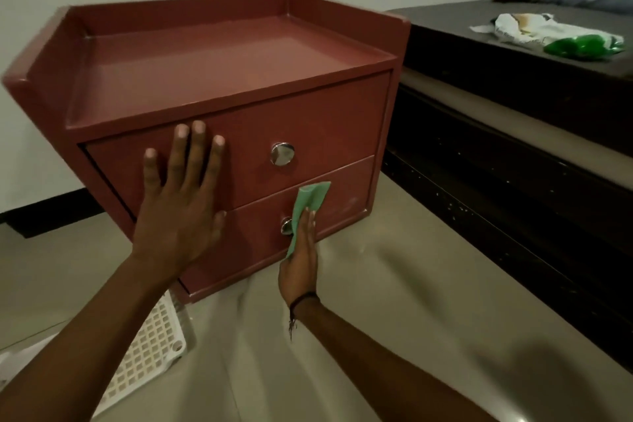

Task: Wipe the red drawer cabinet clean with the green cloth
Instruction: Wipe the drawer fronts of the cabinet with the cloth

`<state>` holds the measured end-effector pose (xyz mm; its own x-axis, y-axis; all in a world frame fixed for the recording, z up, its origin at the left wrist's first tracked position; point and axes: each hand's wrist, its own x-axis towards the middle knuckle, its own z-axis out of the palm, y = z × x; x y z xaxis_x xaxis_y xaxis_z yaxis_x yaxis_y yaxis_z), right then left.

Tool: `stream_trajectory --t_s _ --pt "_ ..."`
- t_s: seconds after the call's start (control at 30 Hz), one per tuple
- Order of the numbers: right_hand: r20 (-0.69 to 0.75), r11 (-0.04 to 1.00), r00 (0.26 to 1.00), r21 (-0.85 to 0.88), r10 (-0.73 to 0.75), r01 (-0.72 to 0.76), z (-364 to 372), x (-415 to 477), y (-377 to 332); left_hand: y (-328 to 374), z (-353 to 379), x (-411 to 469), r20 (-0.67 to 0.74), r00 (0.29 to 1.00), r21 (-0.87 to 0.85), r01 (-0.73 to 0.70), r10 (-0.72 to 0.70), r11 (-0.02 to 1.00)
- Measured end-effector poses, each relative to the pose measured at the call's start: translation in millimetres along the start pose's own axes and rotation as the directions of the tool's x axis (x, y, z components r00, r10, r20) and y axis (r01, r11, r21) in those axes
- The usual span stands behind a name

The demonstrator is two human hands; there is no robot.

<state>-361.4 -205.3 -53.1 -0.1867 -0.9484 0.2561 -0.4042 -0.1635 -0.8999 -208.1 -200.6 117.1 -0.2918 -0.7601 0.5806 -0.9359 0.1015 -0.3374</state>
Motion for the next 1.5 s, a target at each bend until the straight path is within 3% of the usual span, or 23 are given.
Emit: stream_trajectory --t_s 0.13,0.23,0.27,0.33,0.4,0.47,0.53,0.6,0.67,0.77,0.83,0.9,1.0,1.07,1.17,1.3,1.43,1.5 --pt "0.058 0.932 0.984 -0.315 -0.17 0.179 -23.9 20.9 32.9 0.7 2.0 -0.9 -0.024 1.0 -0.023 0.002 -0.002 1.0" --pt "0.1 0.883 0.968 -0.396 -0.232 0.253 -32.2 30.5 53.6 1.3 2.1 -0.6 -0.021 1.0 -0.026 -0.002 0.002 1.0" --pt "0.084 0.904 0.982 -0.382 -0.17 0.189 -32.9 36.6 59.2 0.5 2.5 -1.0 -0.019 1.0 -0.023 -0.007 0.006 1.0" --pt "-0.08 0.957 0.993 -0.269 0.091 -0.109 -34.0 64.4 63.4 -0.7 2.5 -1.1 -0.01 1.0 -0.027 -0.012 0.012 1.0" --pt "-0.217 0.888 0.88 -0.099 0.422 -0.45 -40.3 103.6 61.4 0.5 3.7 0.0 -0.007 1.0 -0.036 -0.009 0.009 0.999" --pt "-0.226 0.828 0.811 -0.035 0.54 -0.56 -43.6 127.4 57.4 1.6 5.2 1.7 -0.017 1.0 -0.044 -0.005 0.005 0.999" --pt "-0.227 0.847 0.836 -0.075 0.5 -0.527 -42.8 119.9 48.7 3.1 6.4 1.9 -0.027 1.0 -0.059 0.008 -0.01 0.998" --pt "-0.176 0.917 0.917 -0.12 0.358 -0.381 -29.7 82.9 40.7 2.6 8.1 2.4 -0.02 1.0 -0.049 0.01 -0.011 0.999" --pt "-0.031 0.964 0.967 -0.084 0.251 -0.253 -9.7 29.9 26.2 2.2 10.5 2.9 -0.023 1.0 -0.031 -0.008 0.007 0.999" --pt "0.148 0.995 0.984 -0.046 0.099 -0.093 11.7 -20.4 11.9 4.2 11.5 2.8 -0.012 1.0 -0.024 0.012 -0.012 1.0" --pt "0.132 0.992 0.983 -0.015 0.128 -0.127 12.1 -10.0 11.1 3.7 10.4 3.3 -0.012 1.0 -0.021 0.004 -0.005 1.0" --pt "0.029 0.98 0.982 -0.069 0.189 -0.187 -4.1 30.0 17.4 0.6 8.3 1.8 -0.015 1.0 -0.03 -0.006 0.005 1.0" --pt "-0.139 0.929 0.931 -0.106 0.338 -0.353 -42.0 95.4 28.0 -2.2 3.9 1.2 0.01 1.0 -0.02 -0.015 0.015 1.0" --pt "-0.193 0.919 0.909 -0.069 0.369 -0.387 -52.4 107.4 33.8 -2.5 1.9 0.9 0.018 0.999 -0.019 -0.026 0.026 0.999" --pt "-0.186 0.977 0.971 -0.12 0.153 -0.177 -36.2 77.7 42.5 -0.9 2.8 0.8 0.012 1.0 -0.011 -0.022 0.022 1.0" --pt "0.08 0.986 0.995 -0.153 -0.056 0.068 -18.7 17.3 34.5 0.4 7.2 0.6 -0.012 1.0 -0.004 -0.018 0.018 1.0" --pt "0.119 0.965 0.983 -0.203 -0.143 0.165 -32.6 19.8 40.0 1.2 5.7 0.8 0.006 1.0 -0.011 -0.006 0.006 1.0" --pt "0.016 0.974 0.999 -0.222 -0.047 0.049 -48.3 56.1 48.4 -0.5 4.0 -0.1 0.001 1.0 -0.013 -0.01 0.01 1.0"
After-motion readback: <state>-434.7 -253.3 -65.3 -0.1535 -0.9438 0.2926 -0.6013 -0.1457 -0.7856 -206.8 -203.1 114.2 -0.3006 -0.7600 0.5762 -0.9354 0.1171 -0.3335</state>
